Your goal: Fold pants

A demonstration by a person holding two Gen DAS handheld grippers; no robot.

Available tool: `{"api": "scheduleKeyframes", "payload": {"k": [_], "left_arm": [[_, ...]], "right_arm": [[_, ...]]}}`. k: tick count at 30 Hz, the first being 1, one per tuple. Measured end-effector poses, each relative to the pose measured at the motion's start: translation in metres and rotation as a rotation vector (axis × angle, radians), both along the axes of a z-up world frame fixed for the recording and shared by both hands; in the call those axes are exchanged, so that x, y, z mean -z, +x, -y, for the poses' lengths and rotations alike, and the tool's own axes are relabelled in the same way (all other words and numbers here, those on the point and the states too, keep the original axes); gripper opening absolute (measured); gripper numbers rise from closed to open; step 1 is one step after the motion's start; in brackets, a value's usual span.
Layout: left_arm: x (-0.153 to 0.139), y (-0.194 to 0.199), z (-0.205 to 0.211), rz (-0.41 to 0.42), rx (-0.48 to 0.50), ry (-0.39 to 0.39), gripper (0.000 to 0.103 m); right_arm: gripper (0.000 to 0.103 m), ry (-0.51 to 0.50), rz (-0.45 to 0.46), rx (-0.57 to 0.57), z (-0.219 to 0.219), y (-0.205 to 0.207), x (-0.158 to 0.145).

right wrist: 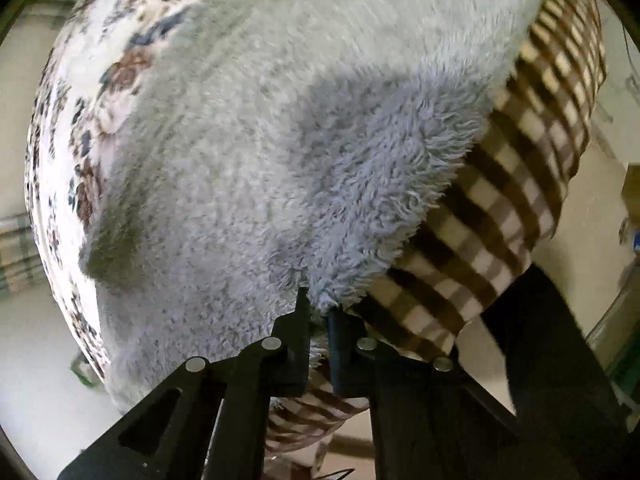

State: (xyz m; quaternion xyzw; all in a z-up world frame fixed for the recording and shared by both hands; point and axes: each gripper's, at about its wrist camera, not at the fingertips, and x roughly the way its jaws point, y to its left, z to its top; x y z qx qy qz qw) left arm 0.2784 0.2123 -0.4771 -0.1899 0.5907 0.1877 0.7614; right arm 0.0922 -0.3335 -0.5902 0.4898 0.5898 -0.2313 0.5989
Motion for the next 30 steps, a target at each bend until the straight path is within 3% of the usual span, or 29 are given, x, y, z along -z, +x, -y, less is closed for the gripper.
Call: {"api": "scheduleKeyframes", "payload": {"k": [3,5,8,12,15,16,18,22,25,28,30], "left_arm": [[-0.019,-0.018,-0.019,0.01,-0.038,0.027,0.001],[-0.014,-0.023,-0.032,-0.013,-0.04,0.054,0.001],[0.006,-0.028,-0.047,-0.062,-0.067,-0.036,0.001],[0.006,-0.025,-0.048,-0.001,-0.101,-0.194,0.003],[0.012,-0.017,-0.044,0.038,-0.135,-0.309,0.011],[0.015,-0.014,-0.042,0.046,-0.139,-0.331,0.012],[0.022,-0.005,-0.035,0.042,-0.12,-0.315,0.014],[0.048,0.014,-0.02,-0.041,-0.059,-0.306,0.014],[0.048,0.019,-0.012,-0.043,-0.029,-0.282,0.014],[0.035,0.016,-0.016,0.038,-0.037,-0.359,0.014],[0.026,0.01,-0.025,0.116,-0.072,-0.461,0.019]], "right_arm": [[0.007,-0.01,0.016,-0.031,-0.001,-0.003,-0.016],[0.007,-0.013,0.009,-0.053,-0.001,-0.005,-0.021],[0.007,-0.036,-0.033,-0.093,0.005,0.0,-0.017],[0.013,0.049,-0.041,-0.098,0.006,0.001,-0.001],[0.038,0.109,-0.011,-0.093,0.004,0.003,0.005],[0.05,0.122,-0.008,-0.088,0.002,0.004,0.007],[0.052,0.138,-0.009,-0.084,-0.003,0.006,0.014],[0.052,0.156,-0.021,-0.075,-0.012,0.007,0.023],[0.052,0.15,-0.036,-0.072,-0.019,0.011,0.027],[0.052,0.166,-0.04,-0.074,-0.026,0.014,0.03],[0.052,0.164,-0.051,-0.084,-0.03,0.016,0.032]]}}
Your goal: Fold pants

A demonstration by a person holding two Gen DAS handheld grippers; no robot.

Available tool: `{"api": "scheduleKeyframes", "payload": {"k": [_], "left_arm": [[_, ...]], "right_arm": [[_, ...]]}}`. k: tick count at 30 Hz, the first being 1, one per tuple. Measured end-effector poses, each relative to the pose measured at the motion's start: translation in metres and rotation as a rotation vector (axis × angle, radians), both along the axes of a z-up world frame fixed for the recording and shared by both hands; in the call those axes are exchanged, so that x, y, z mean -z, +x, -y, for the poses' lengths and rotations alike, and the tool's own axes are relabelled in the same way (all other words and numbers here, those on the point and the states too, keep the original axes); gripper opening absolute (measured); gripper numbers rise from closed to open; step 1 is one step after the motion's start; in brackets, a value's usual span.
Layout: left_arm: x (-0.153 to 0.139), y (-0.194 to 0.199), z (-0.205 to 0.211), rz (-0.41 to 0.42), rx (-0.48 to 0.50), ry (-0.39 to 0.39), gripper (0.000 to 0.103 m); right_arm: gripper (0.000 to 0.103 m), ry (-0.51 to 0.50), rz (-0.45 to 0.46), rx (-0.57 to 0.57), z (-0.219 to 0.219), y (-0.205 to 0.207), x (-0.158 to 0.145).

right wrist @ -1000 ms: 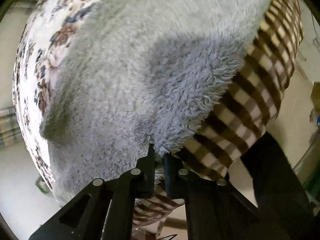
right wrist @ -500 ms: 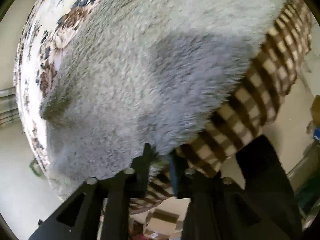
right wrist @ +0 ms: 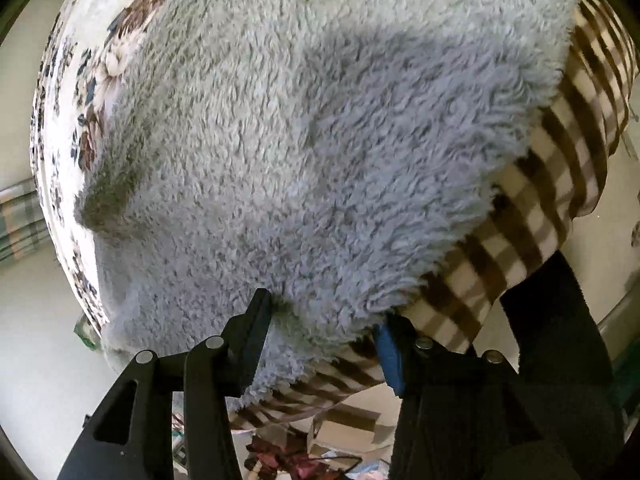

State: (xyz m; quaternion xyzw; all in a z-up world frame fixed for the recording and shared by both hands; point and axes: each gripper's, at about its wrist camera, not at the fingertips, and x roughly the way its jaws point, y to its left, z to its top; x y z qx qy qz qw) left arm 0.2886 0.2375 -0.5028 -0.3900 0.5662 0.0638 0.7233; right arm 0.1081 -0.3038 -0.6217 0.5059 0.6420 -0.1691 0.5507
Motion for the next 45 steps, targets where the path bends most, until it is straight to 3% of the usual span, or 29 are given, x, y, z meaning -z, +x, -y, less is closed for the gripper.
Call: {"api": "scheduleKeyframes", "payload": {"k": [3,6,10,12,14,17,21,23,26,28,32,35,38,40,41,42,43,45], "left_arm": [[-0.003,-0.005,-0.008,0.038,-0.037,-0.032,0.035],[0.013,0.001,-0.003,-0.001,0.004,-0.012,0.036],[0.024,0.006,0.015,-0.032,0.059,0.089,0.034],[0.015,0.007,0.023,0.015,0.088,0.14,0.011],[-0.001,0.004,0.028,0.056,0.104,0.187,0.0],[-0.024,-0.006,0.024,0.102,0.095,0.213,0.0],[-0.047,-0.025,0.0,0.109,0.045,0.256,0.0],[-0.048,-0.031,-0.015,0.096,0.031,0.23,0.0],[-0.041,-0.032,-0.029,0.108,0.013,0.084,0.001],[-0.034,-0.025,-0.024,0.113,0.035,0.012,0.005],[-0.004,-0.012,-0.004,0.071,0.078,-0.124,0.052],[0.022,-0.006,0.013,0.017,0.113,-0.151,0.055],[0.039,0.0,0.025,-0.027,0.137,-0.103,0.055],[0.042,0.001,0.027,-0.024,0.119,-0.087,0.053],[0.04,0.001,0.026,-0.015,0.098,-0.064,0.048],[0.035,0.0,0.026,-0.006,0.086,-0.031,0.015],[0.032,-0.001,0.025,0.001,0.085,-0.008,0.008],[0.02,-0.006,0.022,0.032,0.076,0.036,0.006]], "right_arm": [[0.052,-0.007,-0.017,-0.019,-0.006,0.006,0.003],[0.052,-0.02,-0.031,-0.026,-0.009,0.011,0.006],[0.052,-0.045,-0.029,-0.042,-0.014,0.02,0.004],[0.051,-0.068,-0.021,-0.054,-0.017,0.026,0.0],[0.038,-0.097,-0.011,-0.065,-0.02,0.029,-0.006],[0.023,-0.138,0.011,-0.09,-0.022,0.033,-0.017],[0.015,-0.149,0.039,-0.107,-0.025,0.036,-0.031],[0.014,-0.138,0.053,-0.126,-0.025,0.036,-0.035],[0.015,-0.117,0.04,-0.179,-0.027,0.039,-0.03],[0.015,-0.101,0.019,-0.184,-0.029,0.038,-0.023],[0.015,-0.082,-0.006,-0.149,-0.026,0.038,-0.013],[0.015,-0.09,-0.019,-0.144,-0.024,0.041,-0.008],[0.015,-0.099,-0.028,-0.14,-0.027,0.044,-0.005],[0.015,-0.11,-0.031,-0.143,-0.033,0.045,-0.002],[0.015,-0.114,-0.032,-0.146,-0.035,0.045,-0.002],[0.015,-0.119,-0.032,-0.148,-0.037,0.045,-0.002],[0.015,-0.123,-0.03,-0.15,-0.038,0.045,-0.002],[0.015,-0.137,-0.022,-0.156,-0.042,0.045,-0.006]]}}
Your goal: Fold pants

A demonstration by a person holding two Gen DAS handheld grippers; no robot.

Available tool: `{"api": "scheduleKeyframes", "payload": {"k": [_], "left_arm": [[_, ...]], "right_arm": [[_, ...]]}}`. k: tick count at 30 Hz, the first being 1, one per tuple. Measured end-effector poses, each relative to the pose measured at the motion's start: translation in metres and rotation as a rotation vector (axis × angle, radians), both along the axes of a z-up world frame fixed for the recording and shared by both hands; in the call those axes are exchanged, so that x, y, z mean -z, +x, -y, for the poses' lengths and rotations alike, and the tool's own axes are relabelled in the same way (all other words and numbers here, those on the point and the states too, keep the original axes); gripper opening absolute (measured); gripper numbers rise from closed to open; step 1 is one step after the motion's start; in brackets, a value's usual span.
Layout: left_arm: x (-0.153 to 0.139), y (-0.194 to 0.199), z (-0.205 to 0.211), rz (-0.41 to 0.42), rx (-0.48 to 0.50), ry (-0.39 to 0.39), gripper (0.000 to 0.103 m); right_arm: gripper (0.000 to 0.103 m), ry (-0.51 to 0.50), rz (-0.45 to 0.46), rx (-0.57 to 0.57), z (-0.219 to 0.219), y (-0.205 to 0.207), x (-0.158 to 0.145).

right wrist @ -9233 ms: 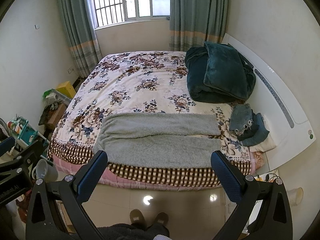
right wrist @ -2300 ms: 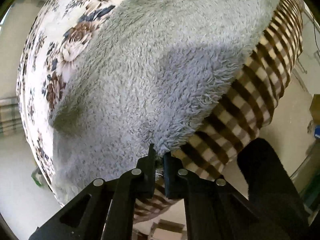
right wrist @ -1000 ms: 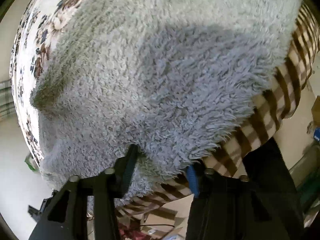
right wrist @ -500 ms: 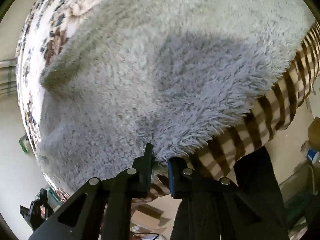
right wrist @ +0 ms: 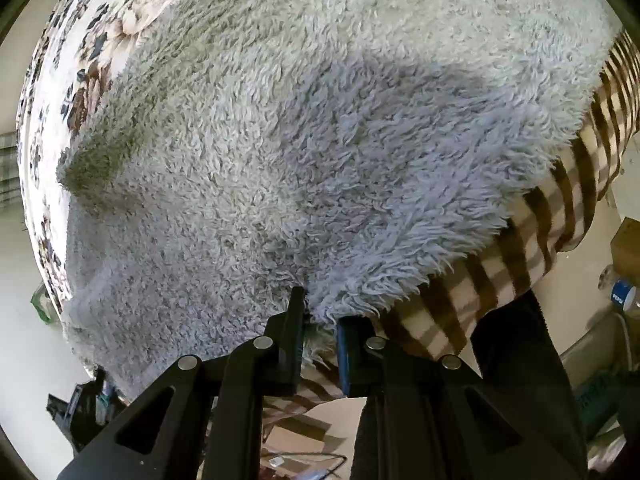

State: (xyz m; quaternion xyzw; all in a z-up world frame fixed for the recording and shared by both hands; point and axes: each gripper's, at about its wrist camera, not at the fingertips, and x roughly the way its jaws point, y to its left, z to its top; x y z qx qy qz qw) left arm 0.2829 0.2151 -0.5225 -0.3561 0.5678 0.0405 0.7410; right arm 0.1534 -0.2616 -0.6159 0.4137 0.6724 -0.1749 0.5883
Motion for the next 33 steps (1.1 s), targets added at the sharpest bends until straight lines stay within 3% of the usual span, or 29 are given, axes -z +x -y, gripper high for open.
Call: {"api": "scheduleKeyframes", "payload": {"k": [6,8,10,13,14,15,16,17,18,21,23,25,27,29,31,33], "left_arm": [[-0.044,-0.028,-0.02,0.056,-0.026,0.074,0.005],[-0.035,-0.034,-0.027,0.015,-0.033,0.087,0.006],[-0.011,-0.035,-0.031,-0.063,-0.027,0.095,0.01],[0.006,-0.038,-0.04,-0.142,-0.073,0.017,0.012],[0.0,-0.038,-0.04,-0.135,-0.07,0.025,0.015],[-0.008,-0.038,-0.038,-0.131,-0.057,0.048,0.024],[-0.021,-0.038,-0.035,-0.129,-0.038,0.105,0.042],[-0.031,-0.039,-0.033,-0.124,-0.026,0.159,0.05],[-0.042,-0.039,-0.03,-0.118,-0.011,0.225,0.064],[-0.076,-0.028,-0.01,-0.092,0.038,0.429,0.072],[-0.084,-0.016,0.003,-0.062,0.081,0.482,0.073],[-0.086,0.007,0.027,-0.012,0.128,0.471,0.073],[-0.074,0.036,0.056,-0.011,0.181,0.445,0.073],[-0.056,0.06,0.083,-0.022,0.233,0.403,0.073],[-0.036,0.079,0.111,-0.044,0.292,0.387,0.073],[-0.019,0.092,0.136,-0.074,0.342,0.396,0.073]], "right_arm": [[0.011,-0.036,0.111,-0.032,-0.009,-0.001,-0.033],[0.01,-0.044,0.112,-0.078,-0.015,0.002,-0.035],[0.011,-0.03,0.054,-0.15,-0.021,0.006,-0.021],[0.022,0.046,-0.009,-0.123,-0.013,0.005,-0.009],[0.032,0.065,-0.007,-0.11,-0.008,0.006,-0.012],[0.039,0.078,0.002,-0.1,-0.001,0.006,-0.019],[0.048,0.089,0.025,-0.091,0.005,0.009,-0.031],[0.049,0.096,0.049,-0.094,0.009,0.016,-0.043],[0.051,0.101,0.068,-0.103,0.011,0.022,-0.05],[0.059,0.098,0.131,-0.218,0.01,0.072,-0.072],[0.059,0.068,0.179,-0.325,0.003,0.123,-0.076],[0.059,0.006,0.203,-0.445,-0.006,0.181,-0.068],[0.059,-0.048,0.17,-0.577,-0.013,0.232,-0.05],[0.059,-0.071,0.134,-0.662,-0.022,0.257,-0.032],[0.059,-0.025,0.08,-0.824,-0.037,0.273,-0.005],[0.059,-0.059,0.061,-0.962,-0.049,0.28,0.013]]}}
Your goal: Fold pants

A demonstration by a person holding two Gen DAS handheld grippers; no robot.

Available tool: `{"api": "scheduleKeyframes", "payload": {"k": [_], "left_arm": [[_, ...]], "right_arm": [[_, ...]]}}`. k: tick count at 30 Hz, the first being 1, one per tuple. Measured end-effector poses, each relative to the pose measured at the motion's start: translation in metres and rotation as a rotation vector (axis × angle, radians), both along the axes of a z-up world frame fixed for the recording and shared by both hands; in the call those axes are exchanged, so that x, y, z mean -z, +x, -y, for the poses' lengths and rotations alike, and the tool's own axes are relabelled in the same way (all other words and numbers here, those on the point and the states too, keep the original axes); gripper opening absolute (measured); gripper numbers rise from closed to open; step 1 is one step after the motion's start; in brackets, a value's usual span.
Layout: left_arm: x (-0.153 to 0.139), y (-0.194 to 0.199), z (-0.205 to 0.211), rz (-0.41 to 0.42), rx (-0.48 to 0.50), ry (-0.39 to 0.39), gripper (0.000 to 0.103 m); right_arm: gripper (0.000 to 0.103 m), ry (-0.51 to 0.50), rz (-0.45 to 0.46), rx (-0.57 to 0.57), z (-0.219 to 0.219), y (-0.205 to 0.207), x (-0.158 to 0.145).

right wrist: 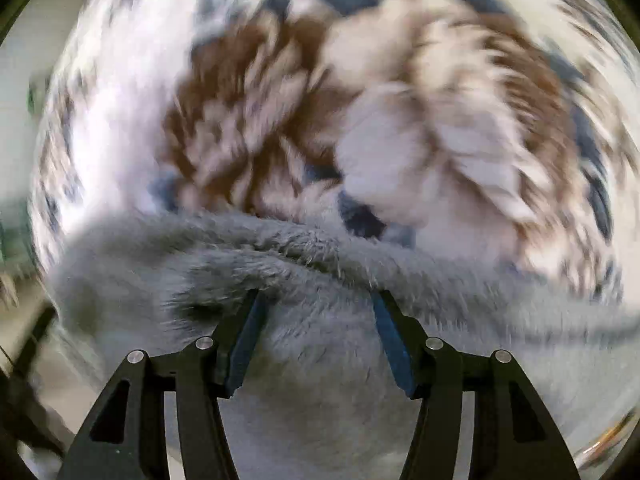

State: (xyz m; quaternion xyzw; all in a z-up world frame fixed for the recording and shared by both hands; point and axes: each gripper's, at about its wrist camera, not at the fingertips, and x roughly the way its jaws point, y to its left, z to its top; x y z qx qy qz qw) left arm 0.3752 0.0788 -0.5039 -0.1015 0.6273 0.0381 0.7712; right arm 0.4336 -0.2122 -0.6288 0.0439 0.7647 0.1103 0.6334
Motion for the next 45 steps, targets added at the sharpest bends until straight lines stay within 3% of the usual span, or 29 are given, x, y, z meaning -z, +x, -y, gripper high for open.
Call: {"api": "scheduleKeyframes", "payload": {"k": [1,4,7,11,15,16,17,18,19,20,24,26,27,28,29,37,41,45], "left_arm": [[0.009,0.005,0.011,-0.023,0.02,0.019,0.073],[0.026,0.007,0.033,-0.079,0.044,0.043,0.073],[0.035,0.004,0.04,-0.102,0.031,0.064,0.073],[0.048,0.001,0.041,-0.16,0.0,0.082,0.073],[0.042,0.001,0.047,-0.167,-0.025,0.096,0.073],[0.037,0.002,0.051,-0.165,-0.026,0.092,0.073],[0.032,0.003,0.056,-0.164,-0.026,0.094,0.073],[0.028,0.004,0.059,-0.161,-0.022,0.098,0.073],[0.023,0.006,0.064,-0.156,-0.015,0.094,0.073],[0.019,0.008,0.069,-0.149,-0.004,0.093,0.073],[0.021,0.022,0.092,-0.156,0.036,0.088,0.073],[0.029,0.031,0.103,-0.168,0.049,0.083,0.073],[0.031,0.034,0.108,-0.174,0.052,0.081,0.073],[0.033,0.037,0.112,-0.177,0.056,0.086,0.073],[0.035,0.04,0.117,-0.18,0.06,0.091,0.073],[0.01,0.061,0.138,-0.149,0.018,0.038,0.073],[0.011,0.069,0.157,-0.136,0.047,0.039,0.073],[0.05,0.093,0.183,-0.178,0.107,0.142,0.073]], "right_arm": [[0.057,-0.018,0.017,-0.044,-0.005,0.001,0.003],[0.01,0.022,0.096,-0.03,-0.001,0.004,-0.007],[0.009,0.104,0.153,0.084,0.03,0.01,-0.023],[0.008,0.257,0.138,0.28,0.079,0.028,-0.031],[0.011,0.366,-0.057,0.365,0.108,0.037,0.008],[0.014,0.406,-0.099,0.385,0.116,0.033,0.014],[0.024,0.43,-0.11,0.382,0.124,0.028,0.01],[0.031,0.442,-0.088,0.361,0.129,0.022,0.002],[0.048,0.445,-0.055,0.332,0.142,0.018,-0.009],[0.057,0.431,-0.013,0.273,0.149,0.015,-0.022],[0.06,0.335,0.034,-0.003,0.142,-0.006,-0.038],[0.06,0.278,0.012,-0.125,0.142,-0.013,-0.027],[0.059,0.252,0.01,-0.145,0.145,-0.014,-0.022],[0.044,0.24,0.012,-0.148,0.149,-0.015,-0.017],[0.004,0.219,0.013,-0.136,0.156,-0.016,-0.014],[0.004,0.189,0.167,0.125,0.218,-0.022,-0.053],[0.004,0.154,0.132,0.18,0.219,-0.024,-0.037],[0.004,0.103,0.106,0.252,0.183,-0.02,-0.005]]}}
